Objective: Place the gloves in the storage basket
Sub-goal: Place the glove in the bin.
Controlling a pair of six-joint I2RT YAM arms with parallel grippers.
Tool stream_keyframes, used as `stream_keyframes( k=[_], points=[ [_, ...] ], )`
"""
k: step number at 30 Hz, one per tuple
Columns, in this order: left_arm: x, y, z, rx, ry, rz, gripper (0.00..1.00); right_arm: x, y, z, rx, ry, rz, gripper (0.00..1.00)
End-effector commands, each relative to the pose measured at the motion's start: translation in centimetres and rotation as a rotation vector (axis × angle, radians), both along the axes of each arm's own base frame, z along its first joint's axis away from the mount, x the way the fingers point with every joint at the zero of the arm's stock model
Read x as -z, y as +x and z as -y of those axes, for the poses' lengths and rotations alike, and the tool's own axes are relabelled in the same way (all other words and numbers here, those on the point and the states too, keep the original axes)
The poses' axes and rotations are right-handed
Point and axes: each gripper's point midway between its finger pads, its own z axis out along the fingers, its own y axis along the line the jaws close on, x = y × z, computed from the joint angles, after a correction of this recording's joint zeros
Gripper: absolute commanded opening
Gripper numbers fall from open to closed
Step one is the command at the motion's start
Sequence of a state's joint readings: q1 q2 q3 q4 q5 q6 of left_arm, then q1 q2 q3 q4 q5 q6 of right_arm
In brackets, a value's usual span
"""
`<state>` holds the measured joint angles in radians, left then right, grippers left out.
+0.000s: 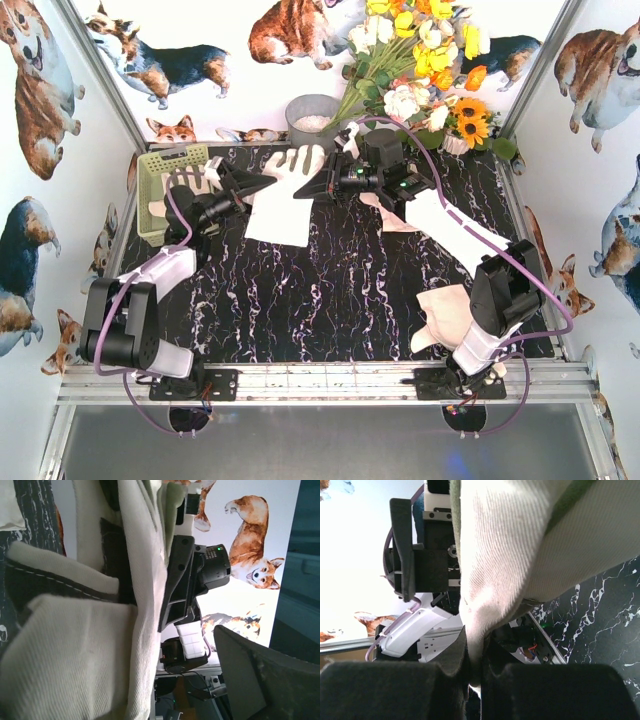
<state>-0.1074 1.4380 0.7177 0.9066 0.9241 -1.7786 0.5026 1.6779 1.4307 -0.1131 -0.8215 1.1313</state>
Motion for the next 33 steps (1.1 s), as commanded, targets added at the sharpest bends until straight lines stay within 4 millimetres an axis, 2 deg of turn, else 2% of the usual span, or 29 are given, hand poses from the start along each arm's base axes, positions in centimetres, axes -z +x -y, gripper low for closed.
stream_keyframes(
  k=[1, 7, 10, 13, 17, 22, 26, 27, 30, 33],
  points=[
    [-5.0, -0.2, -0.1, 0.013, -0.052, 0.172, 0.81, -3.4, -0.6, 0.1, -0.028, 0.038, 0.108, 0.0],
    [-2.4, 0.7, 0.2, 0.001, 0.11, 0.117, 0.59, -3.5, -0.5, 0.2, -0.024, 0.027, 0.115, 0.0],
    [-1.8, 0.3, 0.3, 0.026, 0.149, 0.104, 0.52, -3.6, -0.4, 0.2, -0.02, 0.022, 0.121, 0.0],
    [-0.8, -0.1, 0.3, 0.044, 0.194, 0.084, 0.51, -3.6, -0.3, 0.1, -0.024, 0.022, 0.124, 0.0],
    [-0.8, -0.3, 0.4, 0.051, 0.218, 0.09, 0.44, -3.6, -0.3, 0.0, -0.041, 0.022, 0.124, 0.0],
    [-1.3, -0.1, 0.6, 0.044, 0.223, 0.109, 0.26, -3.1, -0.6, 0.1, -0.054, 0.003, 0.123, 0.0],
    [-1.3, 0.0, 0.4, 0.014, 0.245, 0.122, 0.0, -2.6, -0.6, 0.5, -0.036, -0.041, 0.138, 0.0],
    [-1.3, 0.2, 0.3, 0.005, 0.255, 0.124, 0.0, -2.3, -0.5, 0.7, -0.026, -0.054, 0.139, 0.0],
    [-1.7, 0.4, 0.2, -0.004, 0.291, 0.15, 0.0, -1.9, -0.5, 1.0, -0.014, -0.077, 0.148, 0.21],
    [-1.2, 0.7, -0.2, -0.012, 0.361, 0.146, 0.0, -1.1, -0.2, 1.6, 0.015, -0.119, 0.153, 0.56]
  ],
)
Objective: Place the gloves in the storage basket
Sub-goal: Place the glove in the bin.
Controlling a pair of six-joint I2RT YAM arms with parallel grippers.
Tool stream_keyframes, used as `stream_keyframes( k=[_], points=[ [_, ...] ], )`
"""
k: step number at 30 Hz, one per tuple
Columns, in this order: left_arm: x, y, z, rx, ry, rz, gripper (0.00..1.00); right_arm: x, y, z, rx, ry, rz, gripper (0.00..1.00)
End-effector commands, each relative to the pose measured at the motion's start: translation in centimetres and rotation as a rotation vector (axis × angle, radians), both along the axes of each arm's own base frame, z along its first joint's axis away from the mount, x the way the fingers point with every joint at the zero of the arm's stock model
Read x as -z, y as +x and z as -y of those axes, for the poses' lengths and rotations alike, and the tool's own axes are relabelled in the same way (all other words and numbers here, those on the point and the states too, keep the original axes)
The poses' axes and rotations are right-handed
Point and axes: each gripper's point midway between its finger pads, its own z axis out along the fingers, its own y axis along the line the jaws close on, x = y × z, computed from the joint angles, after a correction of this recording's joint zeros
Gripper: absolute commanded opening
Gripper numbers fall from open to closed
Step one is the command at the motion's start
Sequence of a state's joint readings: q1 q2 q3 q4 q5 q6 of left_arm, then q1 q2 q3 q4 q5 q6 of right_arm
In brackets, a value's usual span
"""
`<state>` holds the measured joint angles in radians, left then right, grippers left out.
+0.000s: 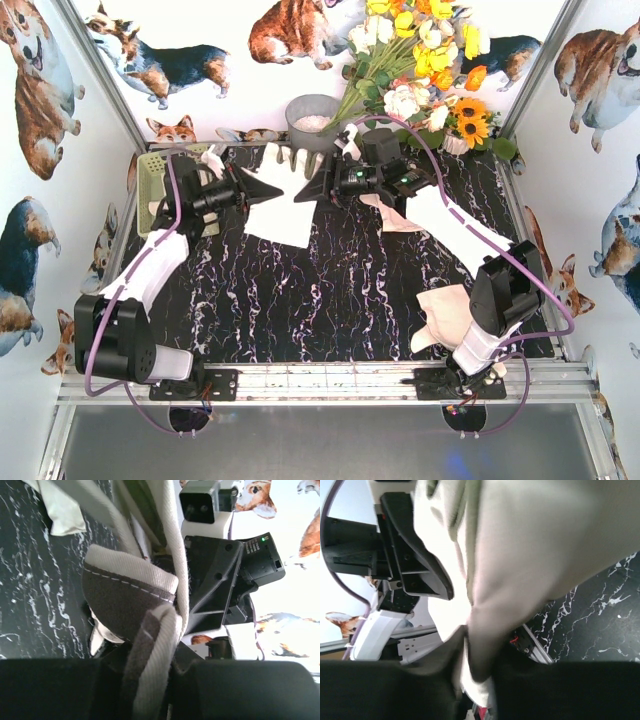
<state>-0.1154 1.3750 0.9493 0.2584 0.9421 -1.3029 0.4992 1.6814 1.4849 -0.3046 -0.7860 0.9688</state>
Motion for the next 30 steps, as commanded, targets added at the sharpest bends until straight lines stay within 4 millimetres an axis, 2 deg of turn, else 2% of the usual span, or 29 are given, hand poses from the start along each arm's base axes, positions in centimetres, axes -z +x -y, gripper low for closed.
stream_keyframes(
  k=[1, 3, 6, 10, 16, 19, 21, 25, 30],
  points=[
    [-1.4, 0.5, -0.9, -0.031, 0.102, 0.089, 0.0, -2.6, 0.0, 1.0, 0.026, -0.019, 0.121, 0.66],
    [-1.1, 1.0, -1.6, -0.052, 0.138, 0.086, 0.0, -2.1, 0.2, 1.6, 0.053, -0.054, 0.126, 0.83],
    [-0.7, 2.2, -3.6, -0.11, 0.191, 0.077, 0.0, -1.4, 0.7, 3.0, 0.107, -0.105, 0.139, 0.91],
    [-0.1, 4.4, -8.0, -0.219, 0.257, 0.057, 0.0, -0.7, 1.3, 5.1, 0.191, -0.173, 0.159, 0.92],
    [1.6, 8.3, -18.0, -0.427, 0.422, 0.031, 0.0, -0.1, 1.1, 7.3, 0.27, -0.229, 0.195, 0.92],
    [2.8, 10.2, -21.9, -0.499, 0.475, 0.025, 0.0, 0.4, 0.9, 7.9, 0.295, -0.242, 0.206, 0.91],
    [3.7, 11.5, -23.8, -0.529, 0.516, 0.019, 0.0, 0.6, 0.8, 8.2, 0.312, -0.243, 0.213, 0.91],
    [5.8, 14.0, -26.2, -0.537, 0.595, -0.003, 0.0, 0.9, 0.8, 8.7, 0.335, -0.252, 0.214, 0.91],
    [7.9, 15.7, -29.3, -0.572, 0.689, -0.037, 0.0, 1.1, 1.0, 9.1, 0.354, -0.262, 0.208, 0.91]
  ],
)
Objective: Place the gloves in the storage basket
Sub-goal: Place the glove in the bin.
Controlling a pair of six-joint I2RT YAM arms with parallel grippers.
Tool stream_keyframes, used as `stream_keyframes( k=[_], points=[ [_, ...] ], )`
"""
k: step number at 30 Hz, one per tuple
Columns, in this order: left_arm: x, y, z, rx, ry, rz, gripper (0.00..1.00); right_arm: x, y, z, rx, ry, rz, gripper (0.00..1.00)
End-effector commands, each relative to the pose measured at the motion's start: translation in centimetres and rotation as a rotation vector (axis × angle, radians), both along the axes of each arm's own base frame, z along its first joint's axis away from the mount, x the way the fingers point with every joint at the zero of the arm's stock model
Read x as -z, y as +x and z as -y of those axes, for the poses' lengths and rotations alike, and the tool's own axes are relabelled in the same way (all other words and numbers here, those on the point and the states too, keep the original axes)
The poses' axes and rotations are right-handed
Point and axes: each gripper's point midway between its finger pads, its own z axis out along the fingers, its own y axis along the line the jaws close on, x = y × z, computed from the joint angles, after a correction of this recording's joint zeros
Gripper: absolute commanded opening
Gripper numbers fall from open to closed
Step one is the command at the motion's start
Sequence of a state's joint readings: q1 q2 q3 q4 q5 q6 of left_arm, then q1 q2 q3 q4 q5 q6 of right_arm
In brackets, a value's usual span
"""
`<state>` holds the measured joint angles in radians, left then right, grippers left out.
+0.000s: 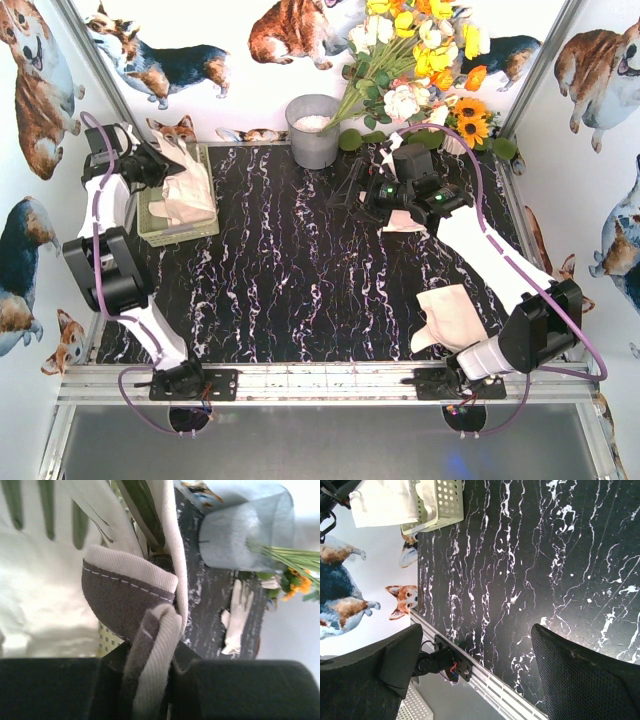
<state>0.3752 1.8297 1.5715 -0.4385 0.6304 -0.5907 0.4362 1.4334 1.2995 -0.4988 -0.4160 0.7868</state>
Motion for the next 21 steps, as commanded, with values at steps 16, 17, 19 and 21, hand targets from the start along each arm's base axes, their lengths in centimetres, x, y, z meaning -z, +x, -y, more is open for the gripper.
stream_keyframes(
  k=[16, 17, 19, 21],
  points=[
    [5.7, 4.4, -4.4, 0.039, 0.111, -0.049, 0.0, -1.8, 1.4, 0.9, 0.078, 0.0, 0.05, 0.9],
    [5.8, 4.3, -4.4, 0.053, 0.12, -0.052, 0.0, -1.8, 1.5, 0.8, 0.077, 0.0, 0.048, 0.9],
    [6.2, 4.1, -4.1, 0.079, 0.119, -0.056, 0.0, -1.9, 1.7, 0.7, 0.074, 0.002, 0.049, 0.9],
    [6.3, 4.0, -3.4, 0.108, 0.092, -0.042, 0.0, -2.0, 1.8, 0.6, 0.071, 0.002, 0.048, 0.9]
  ],
)
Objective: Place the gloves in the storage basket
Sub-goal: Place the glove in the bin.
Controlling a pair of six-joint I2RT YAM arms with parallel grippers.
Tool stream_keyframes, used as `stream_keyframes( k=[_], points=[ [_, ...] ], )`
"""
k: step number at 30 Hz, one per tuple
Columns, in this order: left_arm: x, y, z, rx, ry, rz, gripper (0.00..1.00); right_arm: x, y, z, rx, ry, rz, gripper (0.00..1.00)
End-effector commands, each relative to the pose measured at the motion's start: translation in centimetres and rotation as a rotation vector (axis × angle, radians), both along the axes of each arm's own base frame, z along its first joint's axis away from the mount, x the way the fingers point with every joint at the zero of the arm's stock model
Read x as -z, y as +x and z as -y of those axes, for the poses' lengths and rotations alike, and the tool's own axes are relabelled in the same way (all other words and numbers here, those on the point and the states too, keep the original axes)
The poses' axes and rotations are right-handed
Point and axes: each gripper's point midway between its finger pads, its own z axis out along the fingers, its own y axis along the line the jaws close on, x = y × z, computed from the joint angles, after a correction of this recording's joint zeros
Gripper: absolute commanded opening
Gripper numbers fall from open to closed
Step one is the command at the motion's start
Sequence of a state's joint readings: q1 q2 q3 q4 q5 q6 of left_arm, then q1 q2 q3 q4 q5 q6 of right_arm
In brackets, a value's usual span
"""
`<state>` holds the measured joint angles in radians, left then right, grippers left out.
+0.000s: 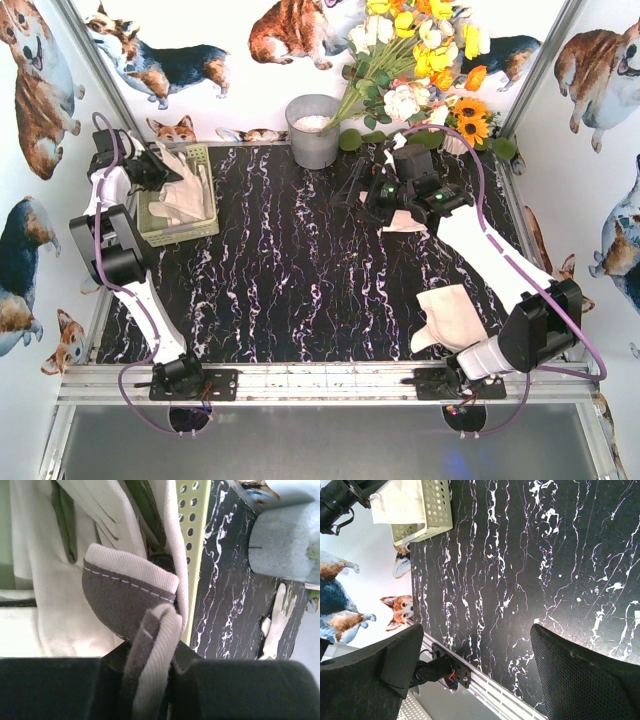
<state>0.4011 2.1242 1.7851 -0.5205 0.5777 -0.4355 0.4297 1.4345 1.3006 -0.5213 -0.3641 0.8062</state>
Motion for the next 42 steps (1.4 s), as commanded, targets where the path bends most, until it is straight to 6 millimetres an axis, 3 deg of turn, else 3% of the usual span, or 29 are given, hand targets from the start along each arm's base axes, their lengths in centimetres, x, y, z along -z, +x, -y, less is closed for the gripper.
stream_keyframes(
  k=[1, 5, 22, 42],
  points=[
    [-1.6, 0.3, 1.1, 0.096, -0.019, 0.082, 0.0, -2.5, 1.3, -0.3, 0.009, 0.026, 0.069, 0.9],
    [-1.7, 0.2, 1.8, 0.087, -0.06, 0.114, 0.0, -2.6, 1.6, -0.6, 0.001, 0.03, 0.065, 0.89],
    [-5.6, 0.3, 3.0, 0.048, -0.15, 0.259, 0.0, -2.4, 1.6, -0.9, -0.017, 0.031, 0.059, 0.89],
    [3.4, -1.6, 1.8, 0.003, -0.048, 0.024, 0.0, -2.2, 2.4, -1.4, -0.037, 0.036, 0.055, 0.89]
  ],
)
